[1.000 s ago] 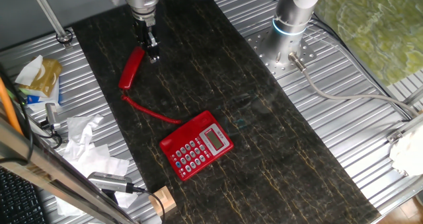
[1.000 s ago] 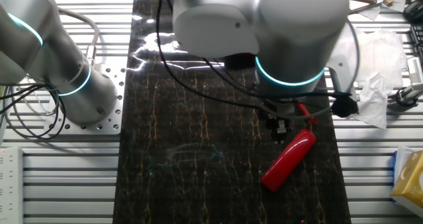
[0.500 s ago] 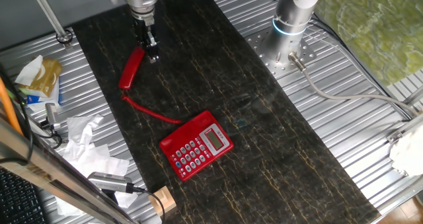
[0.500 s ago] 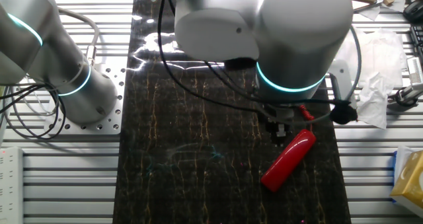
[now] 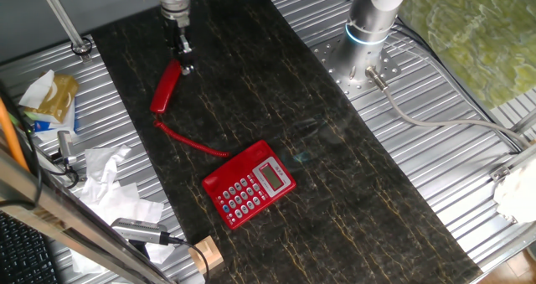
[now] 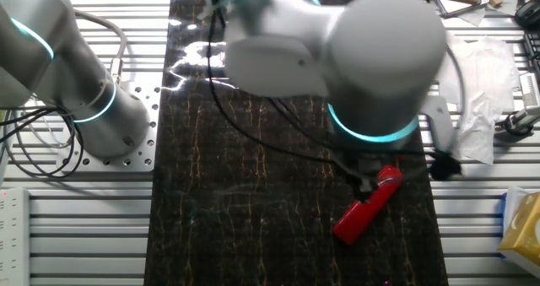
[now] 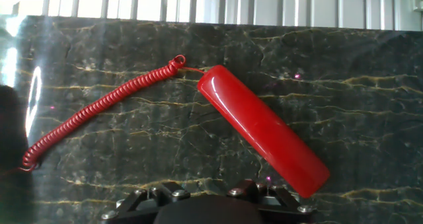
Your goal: Place the handset of the telephone on the corresponding phone cradle
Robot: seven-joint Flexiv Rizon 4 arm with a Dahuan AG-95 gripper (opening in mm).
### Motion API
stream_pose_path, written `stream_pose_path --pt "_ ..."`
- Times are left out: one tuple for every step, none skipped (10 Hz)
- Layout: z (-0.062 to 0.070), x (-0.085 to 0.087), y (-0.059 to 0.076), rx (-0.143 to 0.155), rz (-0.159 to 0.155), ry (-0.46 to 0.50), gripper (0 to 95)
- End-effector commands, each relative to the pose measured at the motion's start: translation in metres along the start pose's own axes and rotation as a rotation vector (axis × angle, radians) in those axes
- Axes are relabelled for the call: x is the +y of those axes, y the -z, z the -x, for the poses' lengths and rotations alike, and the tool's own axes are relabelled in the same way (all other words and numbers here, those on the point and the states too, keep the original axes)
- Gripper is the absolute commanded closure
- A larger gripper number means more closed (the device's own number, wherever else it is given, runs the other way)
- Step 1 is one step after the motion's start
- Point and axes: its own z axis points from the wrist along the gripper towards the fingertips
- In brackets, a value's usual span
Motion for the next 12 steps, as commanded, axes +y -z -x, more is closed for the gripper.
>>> stream_pose_path --pt "0.009 -0.010 -0.006 0.004 -0.001 0.018 38.0" --pt "0.014 -0.012 -0.009 0.004 -0.001 0.022 38.0" --pt "0.020 -0.013 -0.011 0.006 -0.001 0.023 38.0" --pt "0.027 -0.013 -0.012 0.010 -0.002 0.025 38.0" --pt "0.029 -0.013 -0.012 0.009 -0.001 0.027 38.0" --pt "0.039 -0.013 -0.016 0.011 0.004 0.028 38.0" --pt "0.042 -0.013 -0.018 0.012 0.007 0.027 38.0" --pt "0.046 -0.014 -0.020 0.015 0.009 0.025 38.0" --pt "0.049 -0.014 -0.024 0.019 0.010 0.027 38.0" --pt "0.052 -0.015 -0.030 0.023 0.013 0.029 38.0" --pt "0.052 -0.015 -0.032 0.025 0.018 0.029 38.0" --pt "0.053 -0.016 -0.037 0.026 0.026 0.028 38.0"
